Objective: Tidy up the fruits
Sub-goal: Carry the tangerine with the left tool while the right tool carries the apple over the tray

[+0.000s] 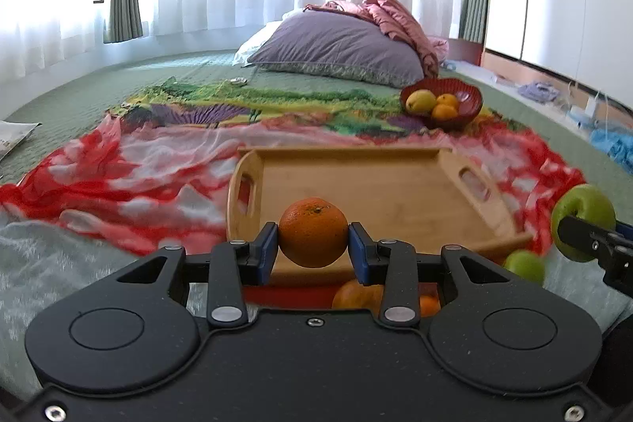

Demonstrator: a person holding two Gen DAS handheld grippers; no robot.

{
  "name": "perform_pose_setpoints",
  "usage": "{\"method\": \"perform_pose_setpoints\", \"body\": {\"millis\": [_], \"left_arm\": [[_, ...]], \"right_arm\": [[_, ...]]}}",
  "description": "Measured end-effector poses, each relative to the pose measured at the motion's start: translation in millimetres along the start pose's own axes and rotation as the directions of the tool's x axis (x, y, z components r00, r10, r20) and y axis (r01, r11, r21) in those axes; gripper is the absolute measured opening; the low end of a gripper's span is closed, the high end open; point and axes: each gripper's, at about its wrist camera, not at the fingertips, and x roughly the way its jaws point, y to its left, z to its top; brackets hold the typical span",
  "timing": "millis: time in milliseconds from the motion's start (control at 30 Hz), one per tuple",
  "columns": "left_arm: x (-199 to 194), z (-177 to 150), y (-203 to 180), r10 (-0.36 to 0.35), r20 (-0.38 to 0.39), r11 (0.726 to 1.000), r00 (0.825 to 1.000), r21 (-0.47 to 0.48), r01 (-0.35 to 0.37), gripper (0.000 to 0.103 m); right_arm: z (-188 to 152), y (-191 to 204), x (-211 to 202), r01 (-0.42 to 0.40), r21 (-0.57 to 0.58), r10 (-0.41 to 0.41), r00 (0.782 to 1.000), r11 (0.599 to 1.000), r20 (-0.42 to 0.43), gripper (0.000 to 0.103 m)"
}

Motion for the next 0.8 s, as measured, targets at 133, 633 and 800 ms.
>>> {"method": "perform_pose_setpoints", "body": {"millis": [133,633,800], "left_arm": [[-6,30,3,-0.023,0.018,1.0,1.0,-0.015,0.024,0.036],[41,88,6,-0.078,-0.019,0.995,0.997,-0.072,0.076,0.036],[94,87,10,-0.062,-0.081,0.994,0.995,-0.095,0.054,0.036]], "right_arm": [[29,-1,1,-0.032,0.021,0.031,0.999,0.999,0.033,0.058],[88,-9,53,-0.134,0.036,0.135,0.99,0.99,-0.03,0.058],[91,-22,101,-0.144,0.077,0.152,0.982,0.987,-0.11,0.058]]}}
